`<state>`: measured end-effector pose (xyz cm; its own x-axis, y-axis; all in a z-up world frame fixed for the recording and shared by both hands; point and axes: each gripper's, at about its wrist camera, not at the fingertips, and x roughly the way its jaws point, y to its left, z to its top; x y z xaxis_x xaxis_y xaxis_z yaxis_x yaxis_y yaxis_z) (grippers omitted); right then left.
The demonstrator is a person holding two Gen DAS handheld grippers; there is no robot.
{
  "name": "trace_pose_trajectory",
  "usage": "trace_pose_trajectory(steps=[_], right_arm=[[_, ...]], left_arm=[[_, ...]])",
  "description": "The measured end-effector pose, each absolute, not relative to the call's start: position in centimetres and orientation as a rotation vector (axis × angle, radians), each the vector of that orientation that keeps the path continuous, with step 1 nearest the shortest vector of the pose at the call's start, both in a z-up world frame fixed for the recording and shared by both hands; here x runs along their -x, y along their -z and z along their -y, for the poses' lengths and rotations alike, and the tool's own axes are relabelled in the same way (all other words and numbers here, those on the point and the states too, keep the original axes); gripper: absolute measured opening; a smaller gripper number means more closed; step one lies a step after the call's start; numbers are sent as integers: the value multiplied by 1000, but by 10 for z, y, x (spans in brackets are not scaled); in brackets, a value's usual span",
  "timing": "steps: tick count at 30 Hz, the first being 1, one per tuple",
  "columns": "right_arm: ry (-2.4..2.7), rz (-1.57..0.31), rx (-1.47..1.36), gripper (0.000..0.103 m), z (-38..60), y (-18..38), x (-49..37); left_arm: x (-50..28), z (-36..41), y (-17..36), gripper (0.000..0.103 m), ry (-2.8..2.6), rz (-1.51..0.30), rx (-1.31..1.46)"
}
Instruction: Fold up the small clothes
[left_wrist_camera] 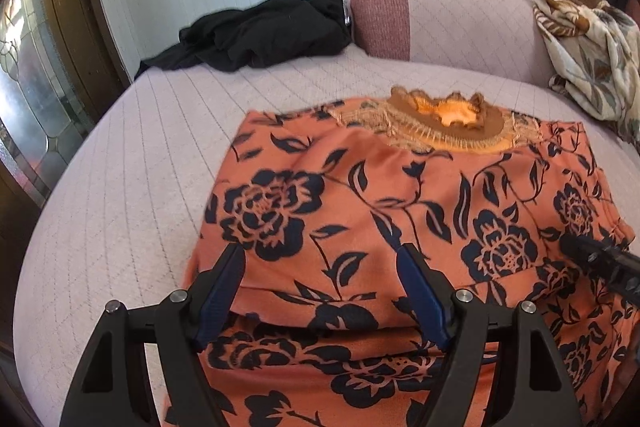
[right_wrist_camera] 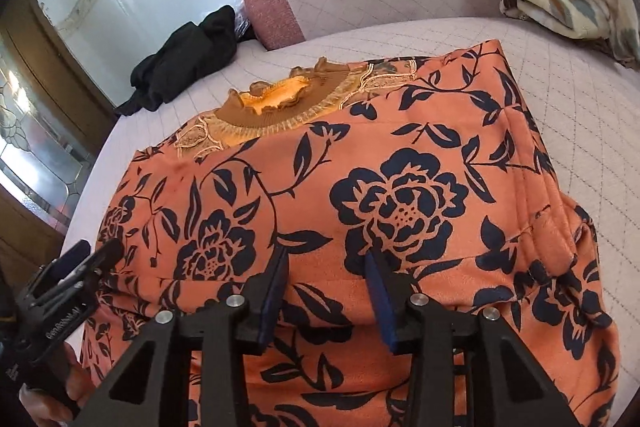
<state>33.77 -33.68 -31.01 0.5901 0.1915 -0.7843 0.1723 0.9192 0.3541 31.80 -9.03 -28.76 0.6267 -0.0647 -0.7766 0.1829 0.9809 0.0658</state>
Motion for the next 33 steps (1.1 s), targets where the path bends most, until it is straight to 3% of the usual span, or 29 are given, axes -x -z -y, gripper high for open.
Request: trace_pose_trajectory(steps=[7,10,16,17,19,22,26,33], right_arm=[[-100,-871,-444,42,317,297,-331],[-96,-954,-396,43,302,314,-338],[-119,-879,-434,43,308,292,-324],[-97,-863,-423,43,311,287,-321],[-64,-855,-419,43,317,286,-317],[-12,-953,-471,43,333,306,-324],[-29,-937,-501,43,341,298,-315],[-39,-724,-521,46,358,238,-238]], left_arm=[[-324,94,301,79,117,-933,-168],[-320,94,294,79,133,-903,-153],[-306,97,277,79,193,-823,-144],[-306,98,277,81,193,-827,-152],[-309,101,288,93,175,-868,-186],[-316,104,308,93,176,-943,-201],[-299,106,287,93,167,-874,-224],[-221,109,234,93,218,-733,-230]])
